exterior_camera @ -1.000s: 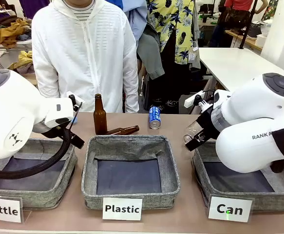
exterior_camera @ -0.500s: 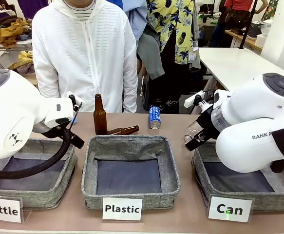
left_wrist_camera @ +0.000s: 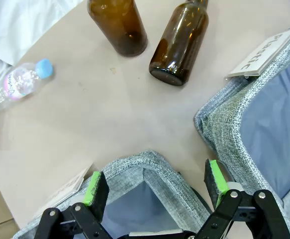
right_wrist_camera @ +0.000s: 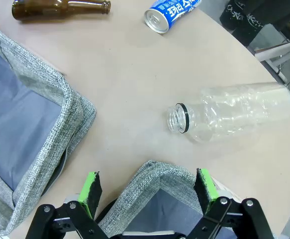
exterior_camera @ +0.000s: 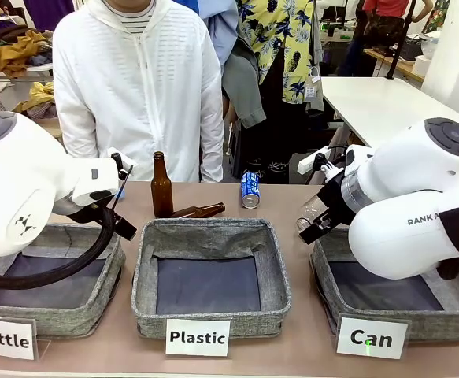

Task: Sort the can waste into the basket.
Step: Pick up the can waste from the table and place it in the right Fabric basket.

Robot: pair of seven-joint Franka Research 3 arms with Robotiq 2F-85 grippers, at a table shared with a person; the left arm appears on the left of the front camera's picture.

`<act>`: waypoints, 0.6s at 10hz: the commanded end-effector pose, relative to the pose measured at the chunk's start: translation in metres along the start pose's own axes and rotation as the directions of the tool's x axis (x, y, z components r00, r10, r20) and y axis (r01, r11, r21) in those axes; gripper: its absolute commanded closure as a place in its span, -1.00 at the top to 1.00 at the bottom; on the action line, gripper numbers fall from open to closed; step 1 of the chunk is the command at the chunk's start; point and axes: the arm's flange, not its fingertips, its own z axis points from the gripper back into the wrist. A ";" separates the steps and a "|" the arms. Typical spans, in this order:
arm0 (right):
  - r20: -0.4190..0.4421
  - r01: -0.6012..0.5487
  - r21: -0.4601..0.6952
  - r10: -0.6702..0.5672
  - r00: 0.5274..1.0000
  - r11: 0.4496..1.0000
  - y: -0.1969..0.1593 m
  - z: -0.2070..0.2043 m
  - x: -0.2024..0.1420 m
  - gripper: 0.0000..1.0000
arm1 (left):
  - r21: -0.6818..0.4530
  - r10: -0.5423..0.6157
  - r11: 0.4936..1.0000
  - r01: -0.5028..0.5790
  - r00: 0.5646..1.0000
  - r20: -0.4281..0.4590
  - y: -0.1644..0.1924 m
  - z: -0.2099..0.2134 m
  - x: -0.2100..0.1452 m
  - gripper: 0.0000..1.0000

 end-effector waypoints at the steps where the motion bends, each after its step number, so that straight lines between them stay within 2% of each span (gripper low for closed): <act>1: 0.000 0.000 0.000 0.000 1.000 1.000 0.000 0.000 0.000 1.00 | 0.000 0.000 1.000 0.000 1.000 0.000 0.000 0.000 0.000 1.00; 2: -0.028 -0.019 0.030 0.020 0.999 0.999 0.003 0.022 0.003 1.00 | -0.027 -0.015 1.000 0.016 0.999 0.033 -0.004 0.029 0.002 1.00; 3: 0.066 -0.064 0.026 0.062 0.996 0.998 0.008 0.058 0.006 1.00 | -0.028 -0.090 0.995 0.092 0.993 0.071 -0.015 0.070 0.004 1.00; 4: 0.159 -0.119 0.042 0.111 0.981 0.992 0.012 0.100 0.006 1.00 | -0.070 -0.108 0.991 0.117 0.986 0.123 -0.037 0.120 0.011 1.00; 5: 0.225 -0.138 0.136 0.105 0.969 0.981 0.013 0.144 0.001 1.00 | -0.139 -0.090 0.983 0.121 0.973 0.211 -0.052 0.174 0.011 1.00; 6: 0.240 -0.059 0.245 -0.001 0.971 0.968 0.011 0.175 -0.007 1.00 | -0.187 -0.074 0.974 0.126 0.963 0.261 -0.052 0.205 0.003 1.00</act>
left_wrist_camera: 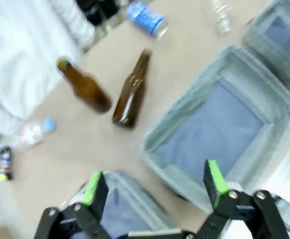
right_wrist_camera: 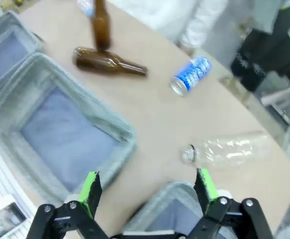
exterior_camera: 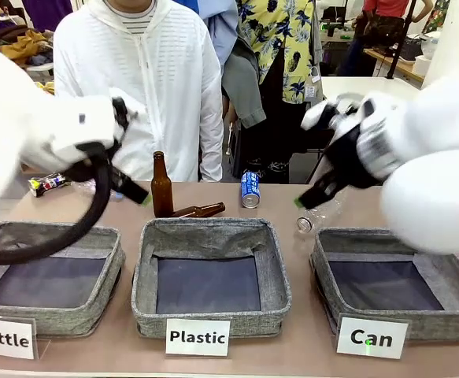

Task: Sort the can waste into the basket.
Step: Pick up the can waste from the table and place it in the right Fabric basket.

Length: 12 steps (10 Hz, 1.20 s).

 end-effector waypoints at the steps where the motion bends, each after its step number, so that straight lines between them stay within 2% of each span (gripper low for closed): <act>1: 0.042 0.107 0.184 -0.117 0.992 0.977 -0.010 0.070 -0.046 1.00 | -0.107 0.014 0.994 -0.004 0.995 0.100 0.011 0.072 -0.041 1.00; 2: 0.088 0.143 0.212 -0.165 0.982 0.967 -0.022 0.091 -0.061 1.00 | -0.130 0.036 0.991 -0.017 0.989 0.147 0.030 0.097 -0.055 1.00; 3: 0.140 0.205 0.263 -0.247 0.959 0.943 -0.044 0.112 -0.078 1.00 | -0.142 0.119 0.986 -0.091 0.973 0.196 0.071 0.123 -0.073 1.00; 4: 0.185 0.247 0.352 -0.326 0.927 0.903 -0.068 0.129 -0.101 1.00 | -0.204 0.178 0.970 -0.128 0.953 0.246 0.105 0.139 -0.099 1.00; 5: 0.219 0.275 0.441 -0.399 0.891 0.854 -0.093 0.143 -0.130 1.00 | -0.254 0.265 0.947 -0.196 0.924 0.274 0.133 0.144 -0.135 1.00; 6: 0.241 0.343 0.468 -0.492 0.837 0.814 -0.116 0.150 -0.155 1.00 | -0.260 0.368 0.916 -0.304 0.895 0.251 0.161 0.139 -0.167 1.00; 8: 0.293 0.435 0.528 -0.638 0.712 0.729 -0.151 0.156 -0.200 1.00 | -0.316 0.575 0.802 -0.508 0.799 0.175 0.218 0.120 -0.220 1.00; 9: 0.292 0.467 0.545 -0.680 0.673 0.697 -0.163 0.156 -0.215 1.00 | -0.351 0.664 0.729 -0.587 0.731 0.158 0.232 0.109 -0.249 1.00; 10: 0.279 0.502 0.560 -0.721 0.635 0.659 -0.176 0.152 -0.230 1.00 | -0.377 0.721 0.678 -0.631 0.671 0.174 0.240 0.100 -0.274 1.00; 11: 0.275 0.540 0.567 -0.761 0.587 0.622 -0.186 0.147 -0.244 1.00 | -0.457 0.745 0.652 -0.605 0.622 0.241 0.245 0.102 -0.289 1.00; 12: 0.308 0.570 0.556 -0.787 0.535 0.605 -0.187 0.148 -0.255 1.00 | -0.468 0.756 0.645 -0.604 0.592 0.278 0.246 0.103 -0.298 1.00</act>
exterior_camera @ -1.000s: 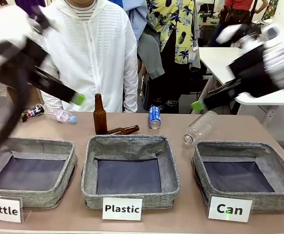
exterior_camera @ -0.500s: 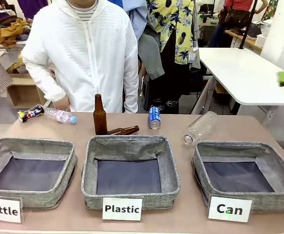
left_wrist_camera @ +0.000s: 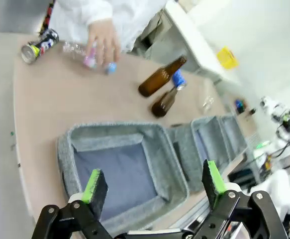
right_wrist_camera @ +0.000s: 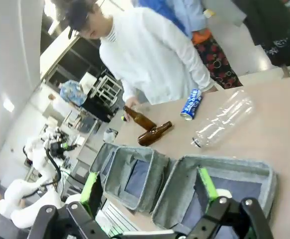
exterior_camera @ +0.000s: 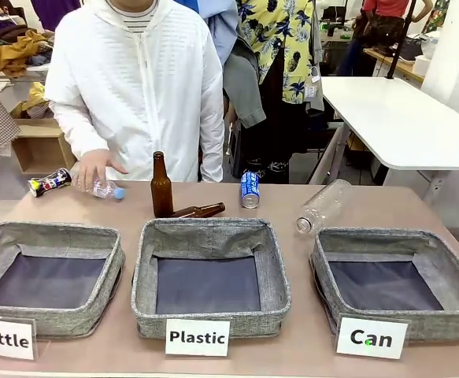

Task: Sort the can waste into the basket.
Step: Pick up the can waste from the table and place it in the right Fabric basket.

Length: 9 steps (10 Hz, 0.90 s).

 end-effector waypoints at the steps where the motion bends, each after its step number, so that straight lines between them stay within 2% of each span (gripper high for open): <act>1: -0.029 -0.044 0.009 0.044 0.999 0.999 0.016 -0.006 0.003 1.00 | 0.041 -0.037 0.998 0.040 0.998 -0.059 -0.012 -0.004 0.004 1.00; 6: -0.037 -0.017 0.000 0.017 0.999 1.000 0.015 -0.010 0.001 1.00 | 0.041 -0.037 0.998 0.040 0.998 -0.059 -0.012 -0.004 0.004 1.00; 7: -0.170 -0.131 -0.035 0.123 0.978 0.991 0.043 -0.037 0.015 1.00 | 0.041 -0.037 0.998 0.040 0.998 -0.059 -0.012 -0.004 0.004 1.00; 9: -0.357 -0.311 -0.102 0.258 0.898 0.945 0.110 -0.120 0.059 1.00 | 0.041 -0.037 0.998 0.040 0.998 -0.059 -0.012 -0.004 0.004 1.00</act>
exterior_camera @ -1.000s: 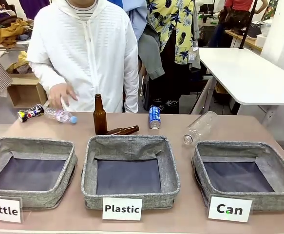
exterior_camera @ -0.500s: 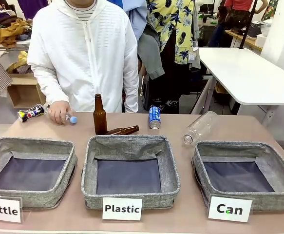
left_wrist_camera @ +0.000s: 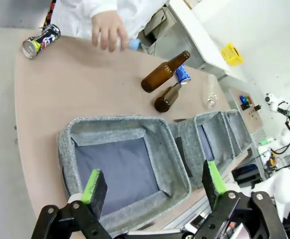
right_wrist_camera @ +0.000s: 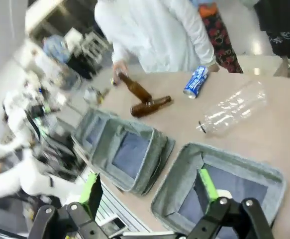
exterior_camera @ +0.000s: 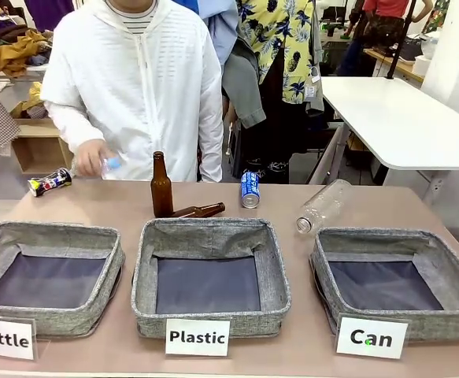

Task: Sort the can waste into the basket.
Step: Pick up the can waste from the table and place it in the right Fabric basket.

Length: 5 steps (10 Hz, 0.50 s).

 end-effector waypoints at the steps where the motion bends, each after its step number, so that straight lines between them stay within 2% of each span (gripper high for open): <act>1: -0.143 -0.123 -0.116 0.106 0.984 0.986 0.046 -0.057 0.079 1.00 | -0.008 -0.017 1.000 0.017 1.000 0.002 0.001 0.001 0.002 1.00; 3: -0.200 -0.132 -0.244 0.084 0.976 0.961 0.074 -0.137 0.117 1.00 | -0.008 -0.017 1.000 0.017 1.000 0.002 0.001 0.001 0.002 1.00; 5: -0.285 -0.289 -0.340 0.194 0.939 0.895 0.095 -0.214 0.118 1.00 | -0.008 -0.017 1.000 0.017 1.000 0.002 0.001 0.001 0.002 1.00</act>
